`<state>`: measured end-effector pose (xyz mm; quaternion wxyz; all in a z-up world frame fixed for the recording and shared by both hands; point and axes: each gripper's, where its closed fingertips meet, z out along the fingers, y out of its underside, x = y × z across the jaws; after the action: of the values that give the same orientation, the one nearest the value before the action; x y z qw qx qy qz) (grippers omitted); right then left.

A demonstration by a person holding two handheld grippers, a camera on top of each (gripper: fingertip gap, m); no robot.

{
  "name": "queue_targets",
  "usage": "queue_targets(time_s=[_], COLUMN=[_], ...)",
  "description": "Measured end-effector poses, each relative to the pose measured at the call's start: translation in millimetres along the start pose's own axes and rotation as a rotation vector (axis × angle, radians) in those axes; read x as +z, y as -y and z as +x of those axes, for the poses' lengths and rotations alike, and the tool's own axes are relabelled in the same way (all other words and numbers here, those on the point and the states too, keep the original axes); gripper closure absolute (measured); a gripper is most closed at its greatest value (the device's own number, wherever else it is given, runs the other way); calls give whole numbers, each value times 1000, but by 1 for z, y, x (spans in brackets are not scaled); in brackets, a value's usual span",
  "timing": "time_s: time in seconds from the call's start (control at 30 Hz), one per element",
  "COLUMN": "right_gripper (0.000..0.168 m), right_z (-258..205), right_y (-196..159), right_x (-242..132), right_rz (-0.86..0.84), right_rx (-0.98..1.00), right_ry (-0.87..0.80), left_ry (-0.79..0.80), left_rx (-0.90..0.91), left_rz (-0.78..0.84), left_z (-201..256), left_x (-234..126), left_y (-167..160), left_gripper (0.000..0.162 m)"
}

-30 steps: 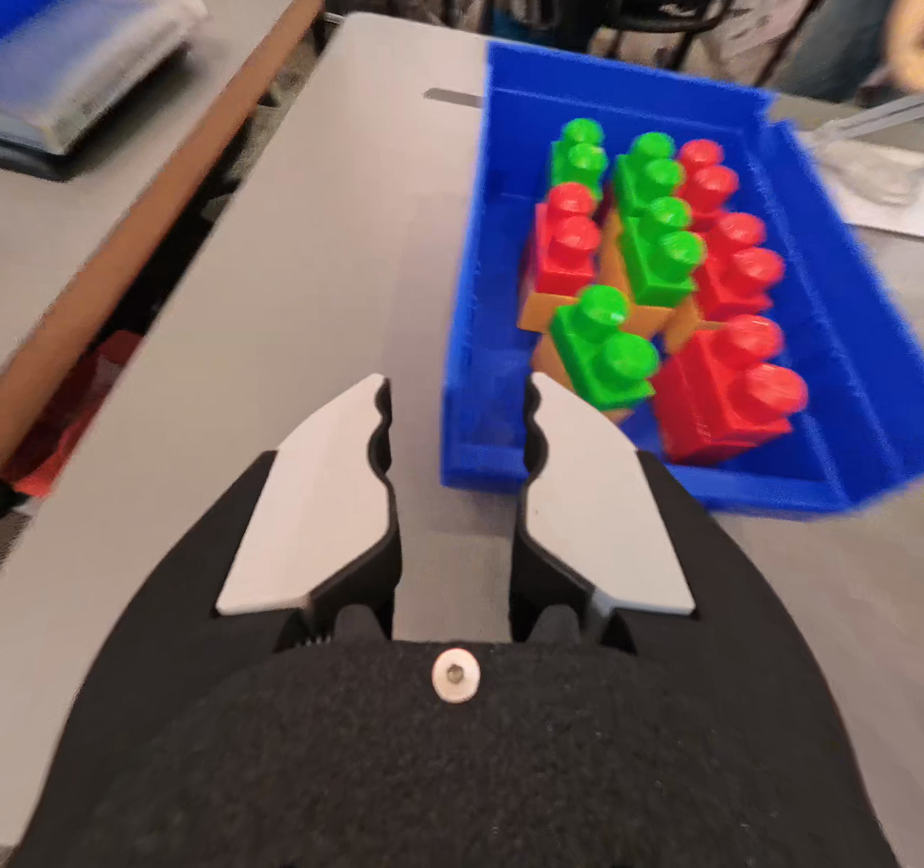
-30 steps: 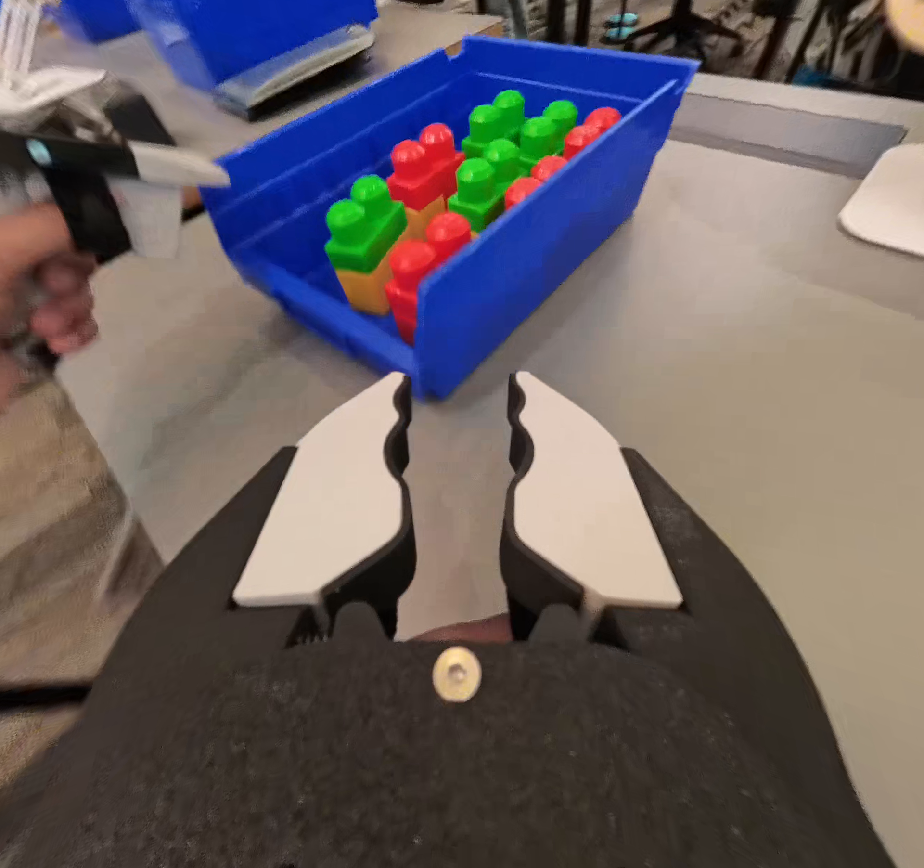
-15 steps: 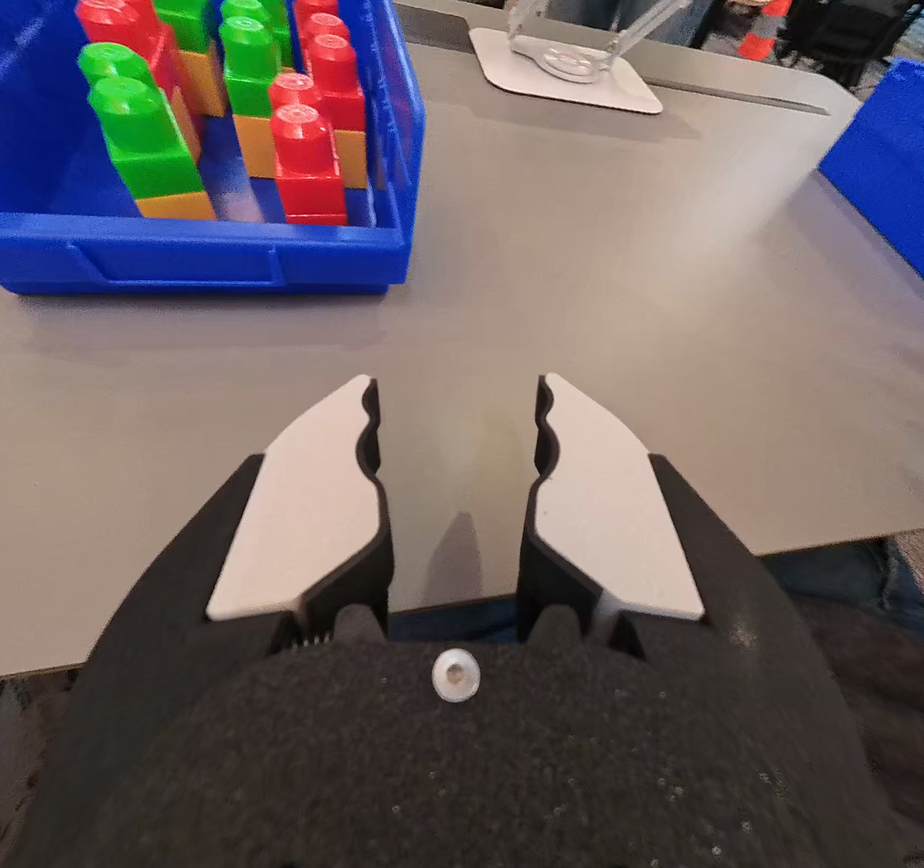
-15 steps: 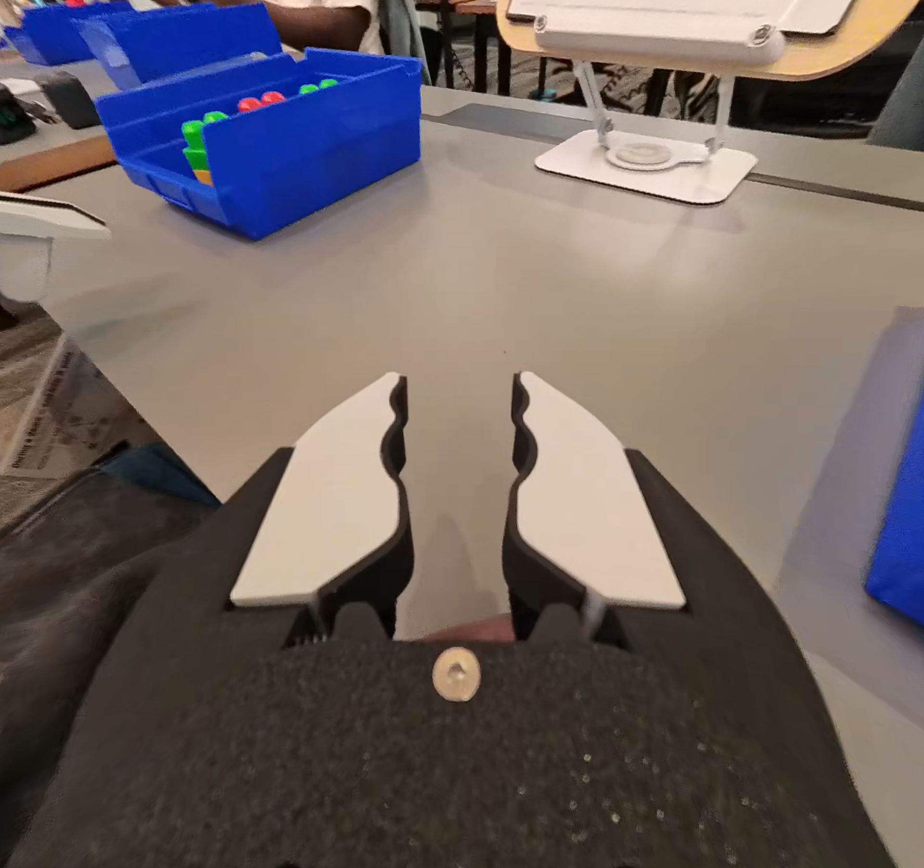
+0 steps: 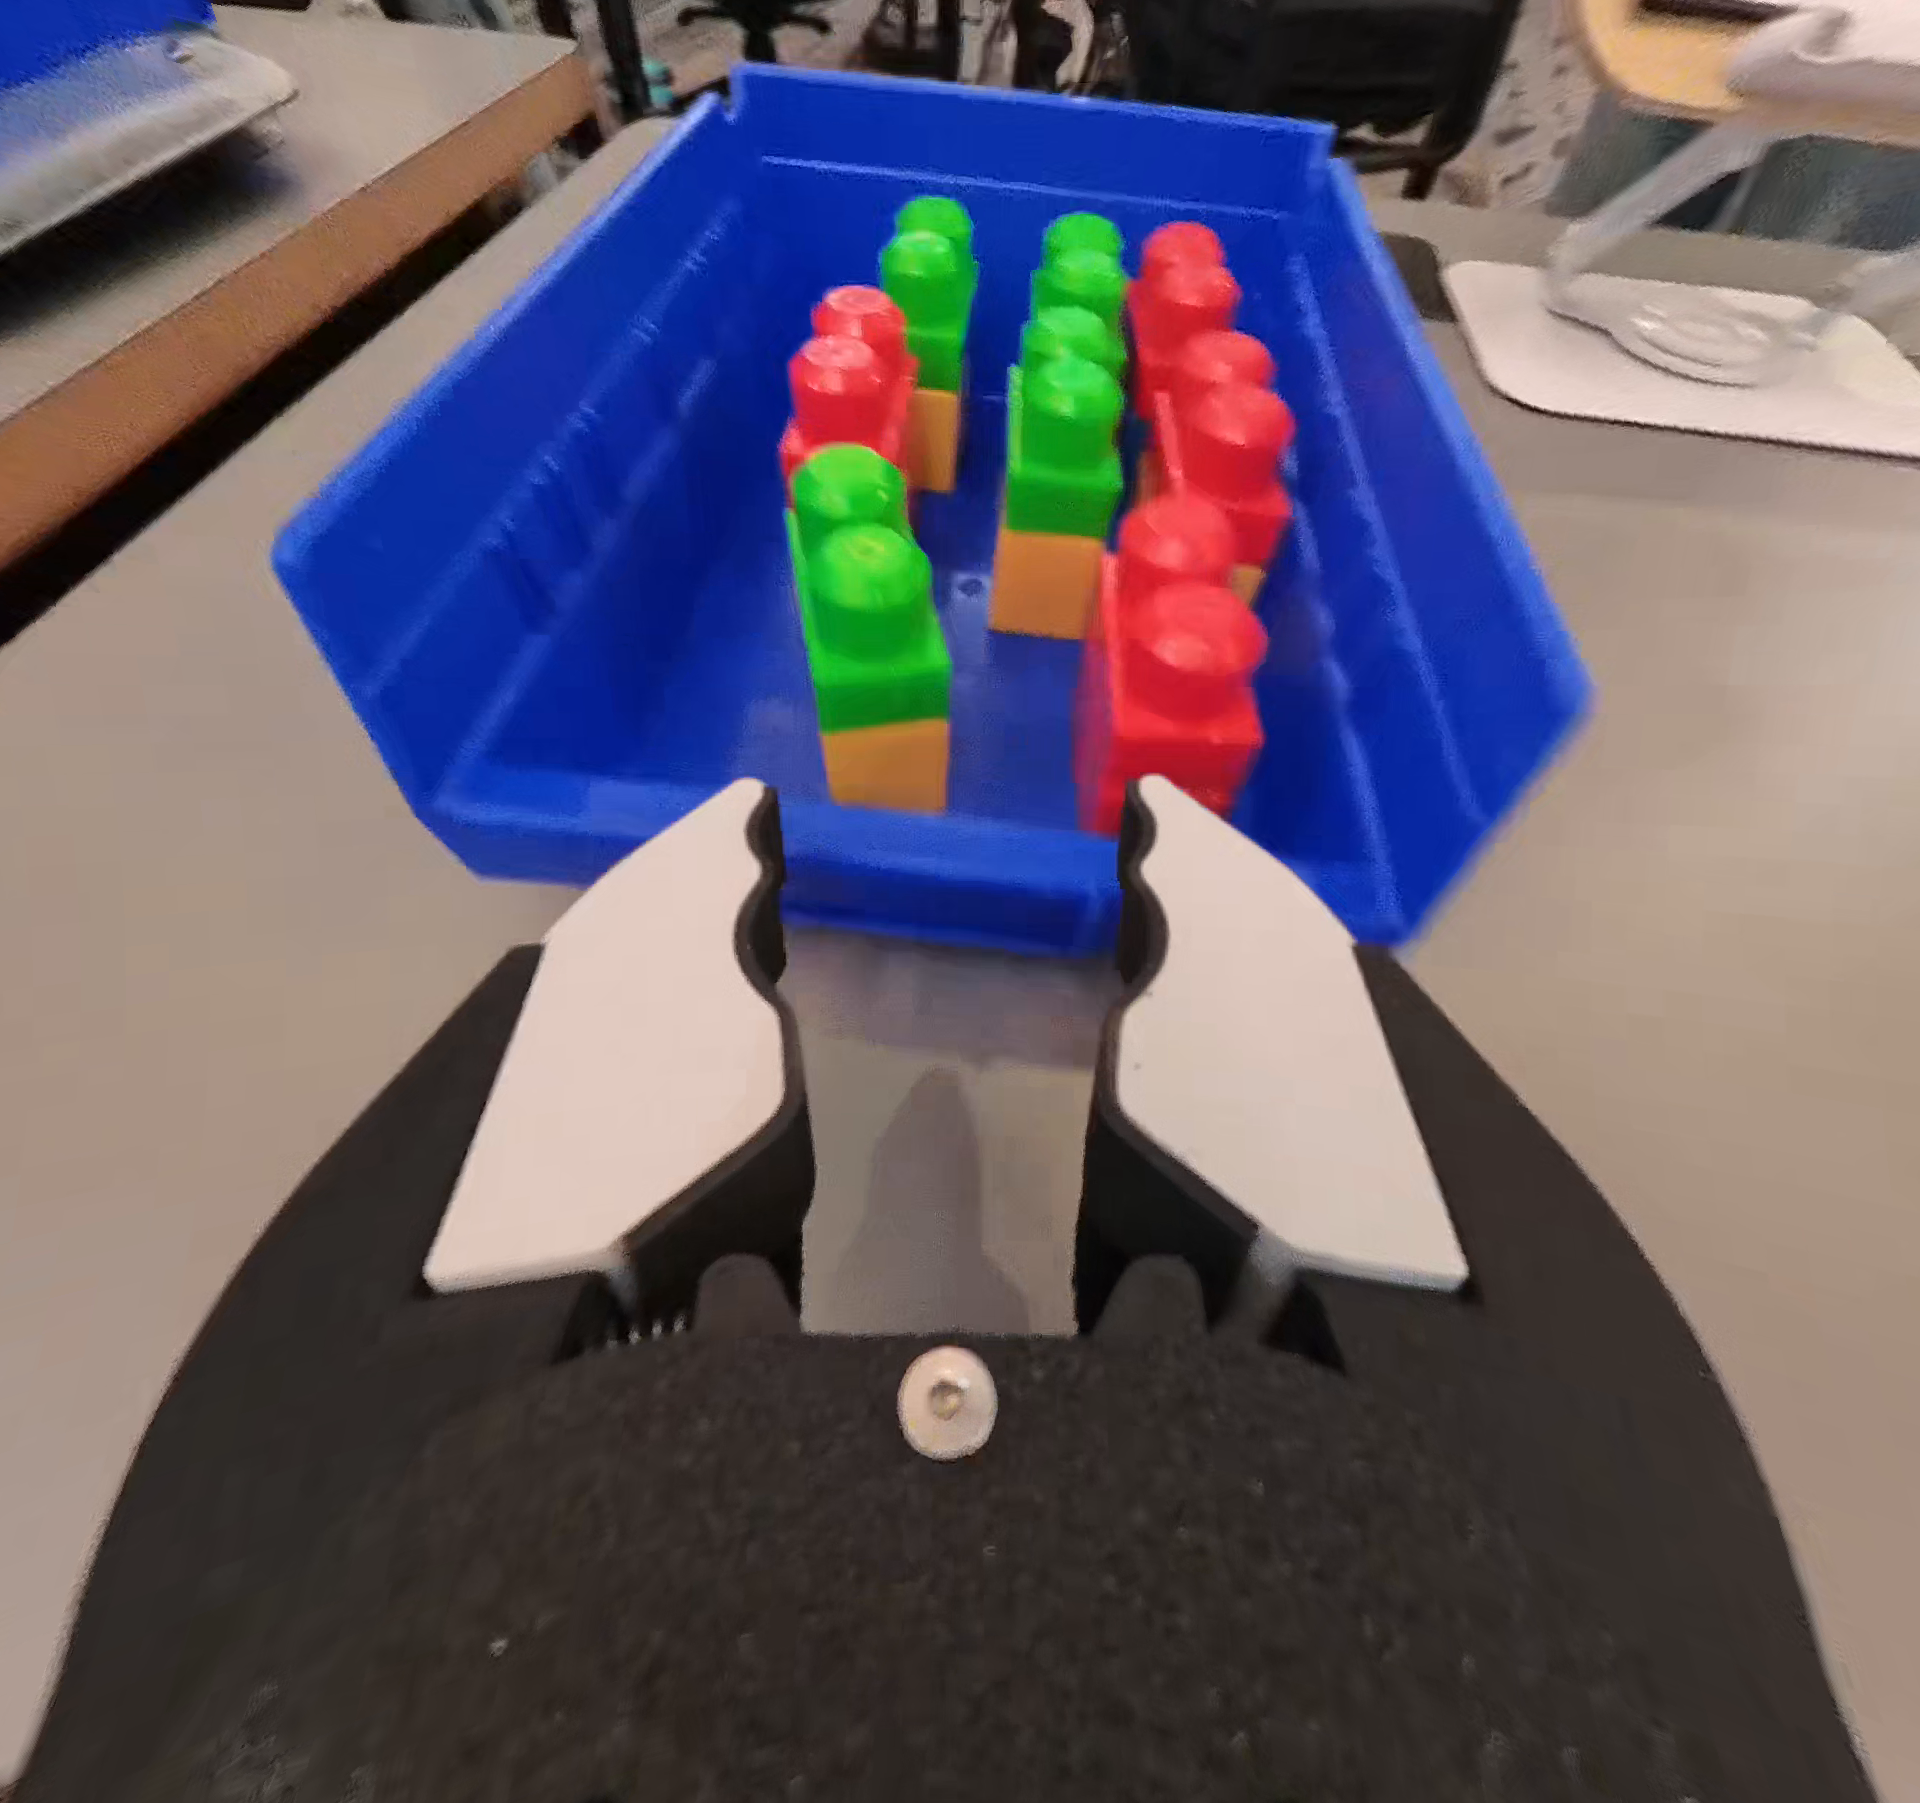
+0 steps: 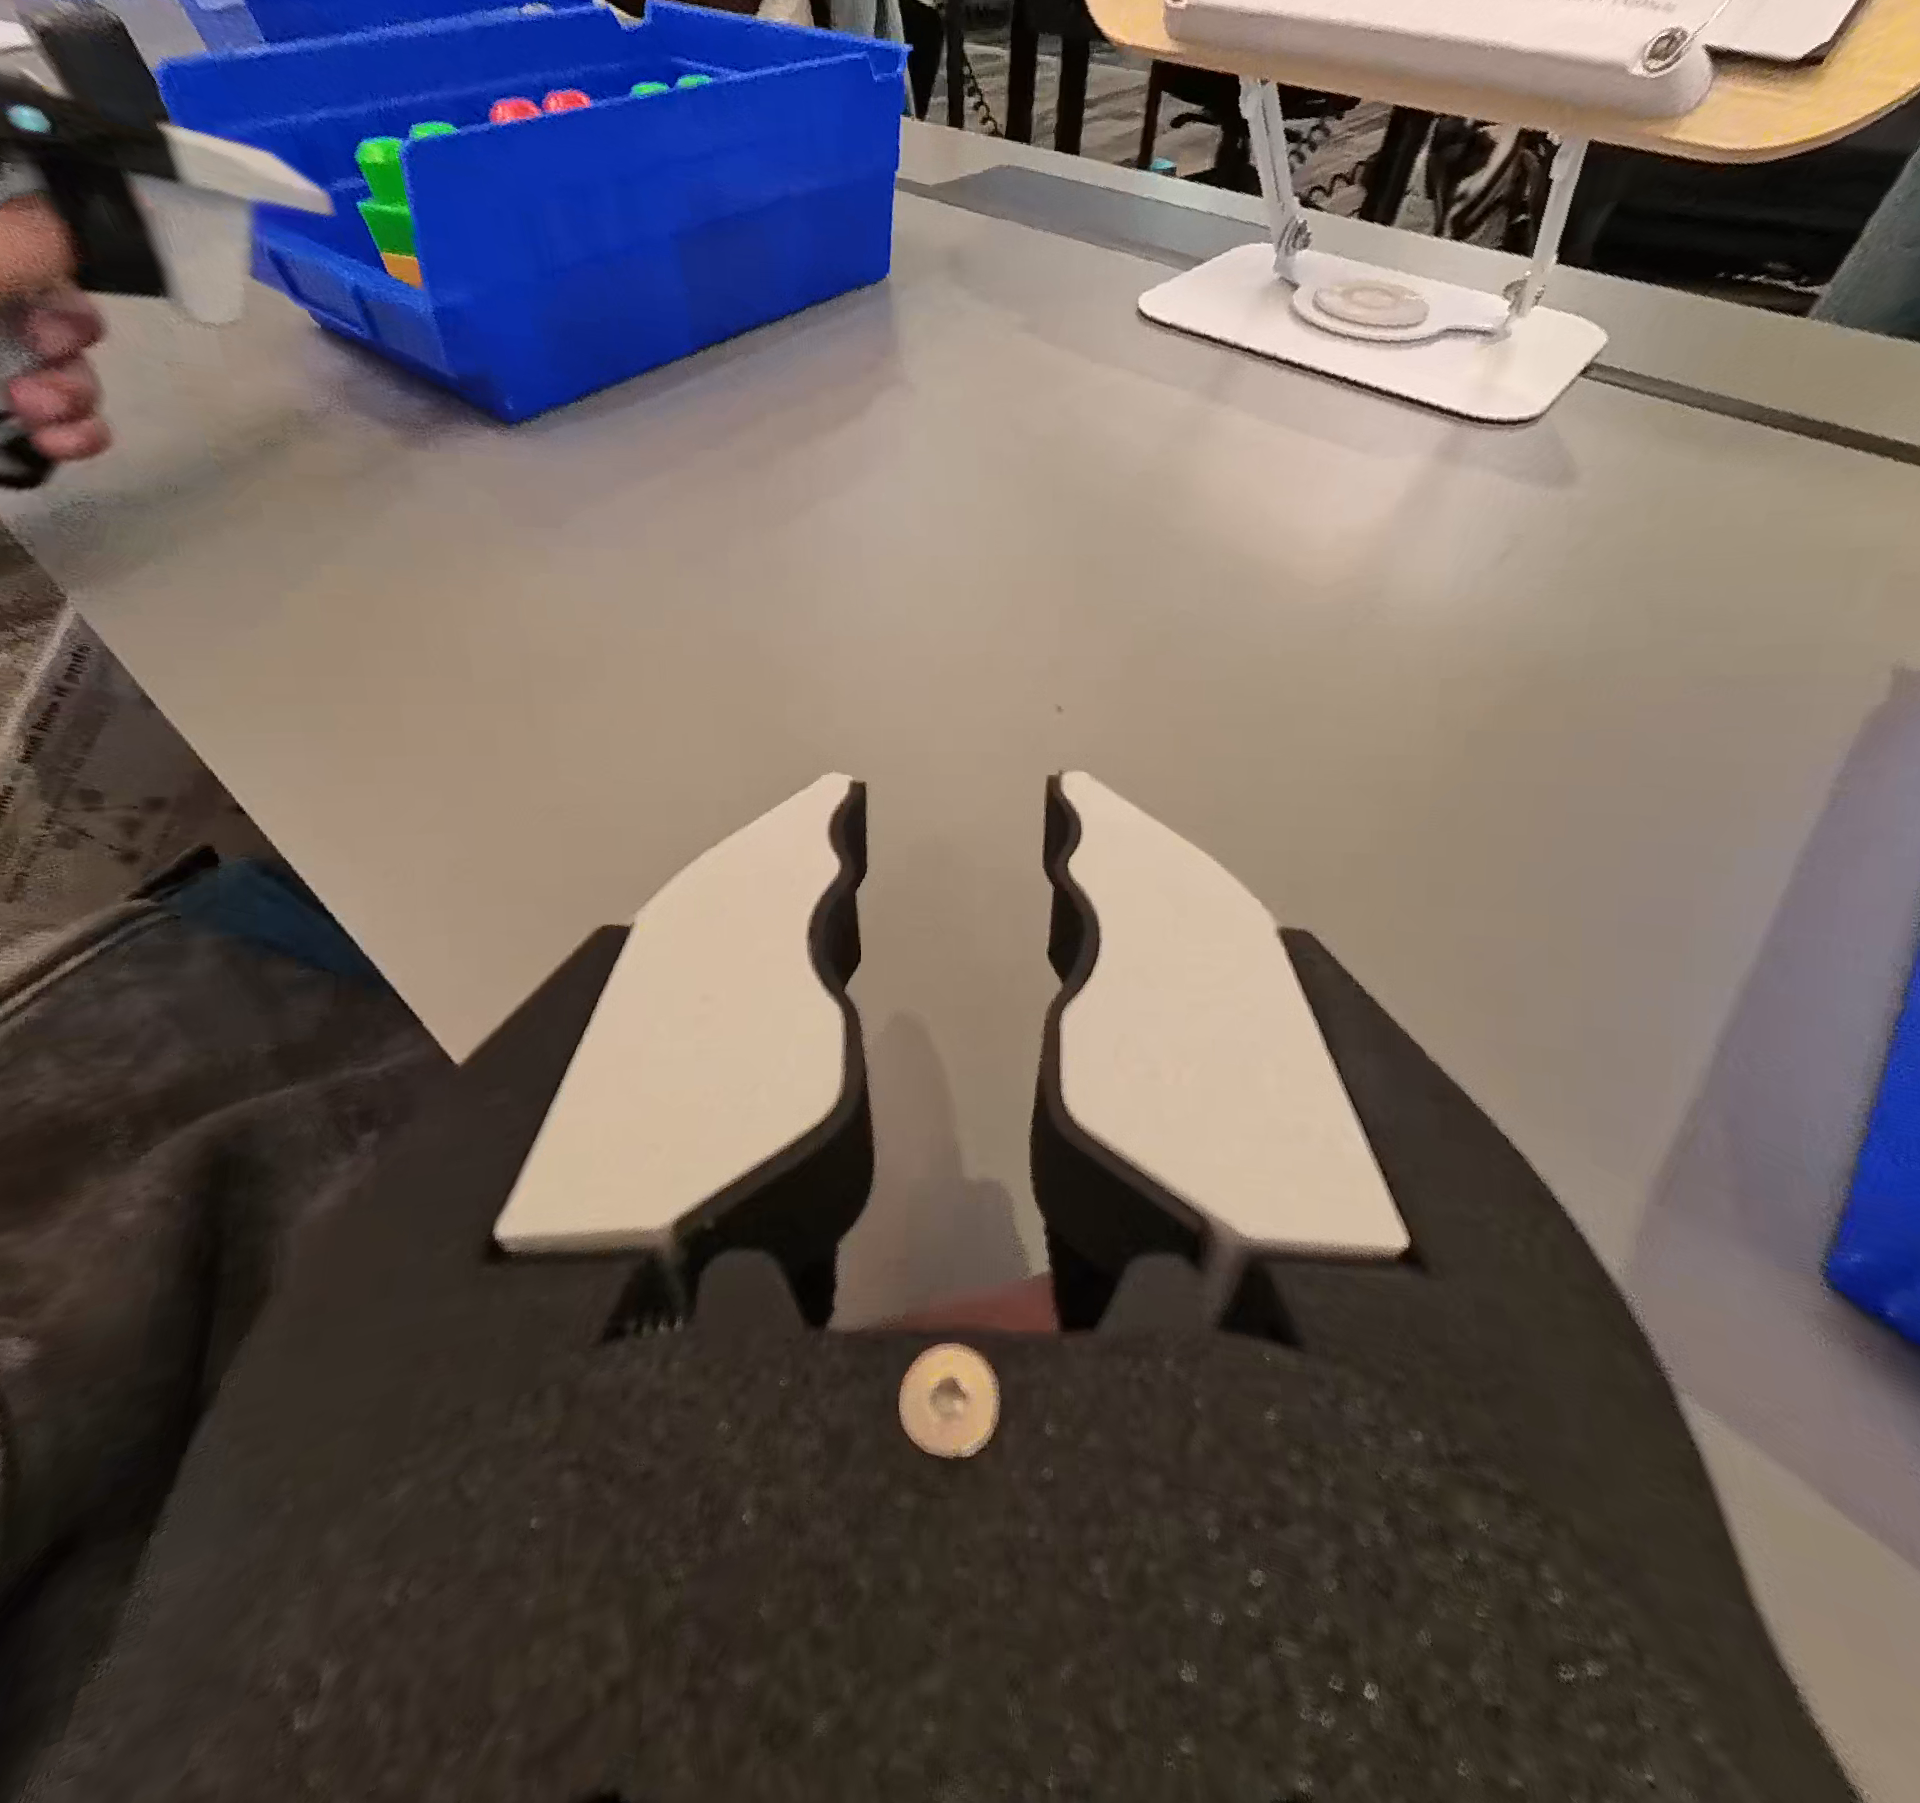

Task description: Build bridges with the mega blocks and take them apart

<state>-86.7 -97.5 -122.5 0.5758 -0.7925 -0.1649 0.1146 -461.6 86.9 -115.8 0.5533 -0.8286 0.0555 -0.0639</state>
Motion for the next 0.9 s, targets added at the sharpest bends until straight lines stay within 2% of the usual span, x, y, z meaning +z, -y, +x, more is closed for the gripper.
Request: queue_targets(time_s=[0.17,0.23,0.47,0.5,0.53,0.57,0.6,0.7,0.77,0.9], right_gripper=[137,137,137,137,137,137,137,137,138,139], right_z=[4,6,13,12,10,9,7,4,2,3], right_y=[4,5,-1,-2,-3,-4,-5,-8,-10,-12], right_x=[2,2,3,4,4,5,5,6,6,6], right_rz=[6,10,-21,-29,-38,-46,-54,-75,-85,-88], right_rx=[60,94,144,145,143,138,129,83,59,62], right_ry=[24,35,48,53,62,68,71,70,66,65], left_ry=[70,63,77,89,90,81,75,73,45,-13], left_rx=[10,-13,49,76,100,125,156,232,236,240], left_rz=[-120,-205,-416,-470,-519,-561,-609,-742,-772,-717], left_z=[-27,-31,-34,-36,-36,-35,-34,-31,-25,-27], left_x=[52,68,92,95,97,99,100,98,98,90], left_y=[18,16,11,8,6,6,6,5,7,25], left_gripper=[100,88,91,92,102,120,124,125,126,126])
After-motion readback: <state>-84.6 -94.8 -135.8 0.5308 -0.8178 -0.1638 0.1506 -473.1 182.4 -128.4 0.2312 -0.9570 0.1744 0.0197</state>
